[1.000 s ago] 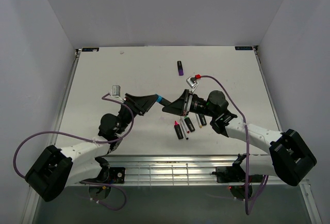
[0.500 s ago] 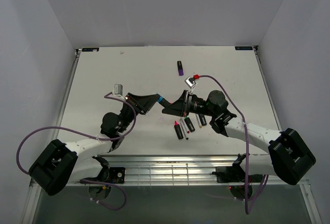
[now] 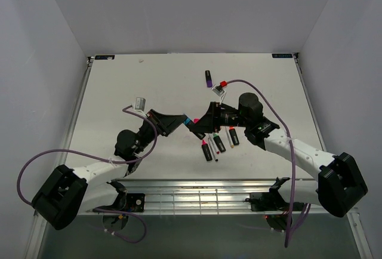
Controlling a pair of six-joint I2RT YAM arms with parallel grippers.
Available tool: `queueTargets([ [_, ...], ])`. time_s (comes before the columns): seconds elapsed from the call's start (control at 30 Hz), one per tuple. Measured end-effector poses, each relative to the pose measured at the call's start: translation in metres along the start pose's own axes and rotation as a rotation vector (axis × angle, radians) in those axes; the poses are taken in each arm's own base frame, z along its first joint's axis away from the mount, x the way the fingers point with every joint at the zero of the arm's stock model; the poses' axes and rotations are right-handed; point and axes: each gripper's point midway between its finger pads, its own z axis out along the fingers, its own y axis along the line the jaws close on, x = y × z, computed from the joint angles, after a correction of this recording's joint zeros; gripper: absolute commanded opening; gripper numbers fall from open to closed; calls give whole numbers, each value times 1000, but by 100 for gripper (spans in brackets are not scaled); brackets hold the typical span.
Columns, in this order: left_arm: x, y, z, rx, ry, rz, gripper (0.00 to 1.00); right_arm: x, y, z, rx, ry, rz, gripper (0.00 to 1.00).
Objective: Open the pen caps
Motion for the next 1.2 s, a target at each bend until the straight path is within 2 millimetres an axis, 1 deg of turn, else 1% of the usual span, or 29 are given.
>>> queueTargets([
  [0.1, 7, 2, 0, 4, 35, -10, 0, 1, 1, -1, -6, 24, -15, 34],
  [0.13, 9, 4, 0, 3, 45, -16, 0, 3, 1, -1, -11, 33, -17, 25],
  [0.23, 12, 10, 0, -2, 62, -28, 0, 7, 0, -2, -20, 56, -16, 8],
  [0.47, 13, 10, 2, 6, 72, -19, 0, 12, 0, -3, -45, 70, -4, 8],
  [0.63, 13, 15, 4, -3, 91, 4, 0, 17, -5, -5, -47, 50, -7, 8],
  [0.77, 20, 26, -1, -20, 170, -8, 0, 30, -15, -7, -18, -11, -12, 8],
  [0.83, 23, 34, -3, -45, 193, -27, 0, 42, -18, -11, 0, -21, -11, 8],
  [0.87, 7, 40, -1, -66, 130, -19, 0, 58, -20, -16, 7, 7, 2, 8],
  [0.93, -40, 47, 2, -107, -32, 20, 0, 93, -28, -27, 42, 73, 37, 8],
  [0.97, -61, 48, 3, -123, -105, 42, 0, 105, -31, -31, 55, 98, 50, 8],
  [1.0, -75, 47, 5, -129, -147, 61, 0, 116, -35, -35, 73, 123, 63, 8],
  [1.03, -83, 43, 7, -124, -170, 79, 0, 122, -38, -38, 88, 140, 75, 8],
  [1.1, -89, 36, 12, -97, -183, 103, 0, 125, -43, -39, 106, 149, 86, 8],
  [1.13, -89, 35, 13, -92, -181, 106, 0, 126, -45, -39, 115, 149, 87, 8],
  [1.2, -83, 43, 19, -111, -134, 103, 0, 125, -52, -38, 154, 146, 89, 8],
])
